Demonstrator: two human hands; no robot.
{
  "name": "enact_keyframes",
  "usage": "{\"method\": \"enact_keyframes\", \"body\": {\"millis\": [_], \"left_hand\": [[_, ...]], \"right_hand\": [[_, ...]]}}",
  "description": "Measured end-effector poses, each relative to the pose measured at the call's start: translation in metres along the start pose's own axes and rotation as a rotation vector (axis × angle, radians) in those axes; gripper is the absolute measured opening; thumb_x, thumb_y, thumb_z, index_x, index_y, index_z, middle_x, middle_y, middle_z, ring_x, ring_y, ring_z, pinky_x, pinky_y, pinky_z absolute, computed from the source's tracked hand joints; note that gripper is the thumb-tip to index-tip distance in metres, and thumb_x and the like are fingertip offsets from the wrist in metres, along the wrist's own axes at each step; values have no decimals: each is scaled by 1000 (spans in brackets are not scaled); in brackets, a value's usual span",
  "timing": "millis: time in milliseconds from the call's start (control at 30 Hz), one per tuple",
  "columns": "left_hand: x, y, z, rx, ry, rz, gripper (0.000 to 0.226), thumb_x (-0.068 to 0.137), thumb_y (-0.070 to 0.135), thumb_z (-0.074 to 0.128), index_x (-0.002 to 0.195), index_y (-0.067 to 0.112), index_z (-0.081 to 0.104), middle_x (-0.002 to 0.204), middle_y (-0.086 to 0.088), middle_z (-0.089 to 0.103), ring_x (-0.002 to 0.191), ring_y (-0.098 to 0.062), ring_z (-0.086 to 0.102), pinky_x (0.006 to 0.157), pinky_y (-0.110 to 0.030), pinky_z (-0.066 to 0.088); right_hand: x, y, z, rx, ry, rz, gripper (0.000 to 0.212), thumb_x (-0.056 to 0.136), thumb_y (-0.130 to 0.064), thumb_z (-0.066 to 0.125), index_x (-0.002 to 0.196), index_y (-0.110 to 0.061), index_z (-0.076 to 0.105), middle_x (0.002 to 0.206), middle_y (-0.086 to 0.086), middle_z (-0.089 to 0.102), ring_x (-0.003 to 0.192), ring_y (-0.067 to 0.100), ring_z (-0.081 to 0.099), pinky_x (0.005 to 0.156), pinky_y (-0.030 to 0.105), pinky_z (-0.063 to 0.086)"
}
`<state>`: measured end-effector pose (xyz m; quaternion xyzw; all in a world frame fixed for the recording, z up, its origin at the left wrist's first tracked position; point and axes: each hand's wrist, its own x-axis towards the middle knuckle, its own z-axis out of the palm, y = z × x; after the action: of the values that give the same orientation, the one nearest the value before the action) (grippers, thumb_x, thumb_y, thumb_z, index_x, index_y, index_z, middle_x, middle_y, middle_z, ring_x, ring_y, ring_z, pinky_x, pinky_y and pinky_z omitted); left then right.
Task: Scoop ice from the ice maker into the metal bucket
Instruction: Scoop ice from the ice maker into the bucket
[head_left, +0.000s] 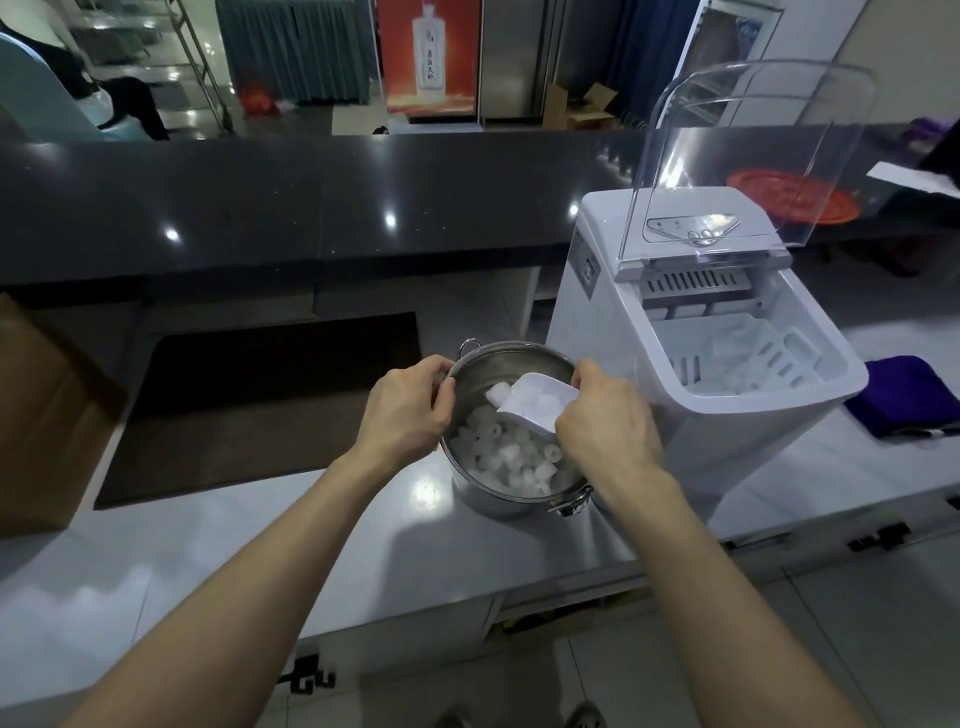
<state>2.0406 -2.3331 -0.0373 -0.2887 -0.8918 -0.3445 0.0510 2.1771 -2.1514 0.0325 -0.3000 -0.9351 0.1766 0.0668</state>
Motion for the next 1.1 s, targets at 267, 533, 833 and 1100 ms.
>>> {"method": "enact_keyframes", "body": {"millis": [267,533,833,1100], "left_hand": [[2,4,1,47,28,42,17,105,30,58,116,26,71,72,12,60,71,-21,65,71,-41,56],[8,-4,4,86,15,13,18,109,34,55,116,24,68,73,15,60,77,-25,68,73,-43,55],[23,-8,3,89,-40,-60,20,108,45,54,108,29,65,86,8,71,84,-24,68,77,-44,56],[37,0,-6,41,-7,-33,21,106,44,59,115,29,70,113,8,55,100,-15,62,89,-39,55]], "right_hand": [[6,7,5,-151,93,-219,16,94,-2,57,102,-16,58,90,11,66,77,37,54,65,37,37],[9,5,2,-134,161,-312,18,93,-4,63,104,-18,62,91,8,66,82,36,62,65,38,41],[6,1,-15,-130,229,-378,25,92,-4,62,110,-21,65,91,6,68,78,33,61,64,37,40],[3,-8,-60,-17,434,-401,12,87,-9,61,98,-15,62,82,5,66,70,31,61,62,39,50]]}}
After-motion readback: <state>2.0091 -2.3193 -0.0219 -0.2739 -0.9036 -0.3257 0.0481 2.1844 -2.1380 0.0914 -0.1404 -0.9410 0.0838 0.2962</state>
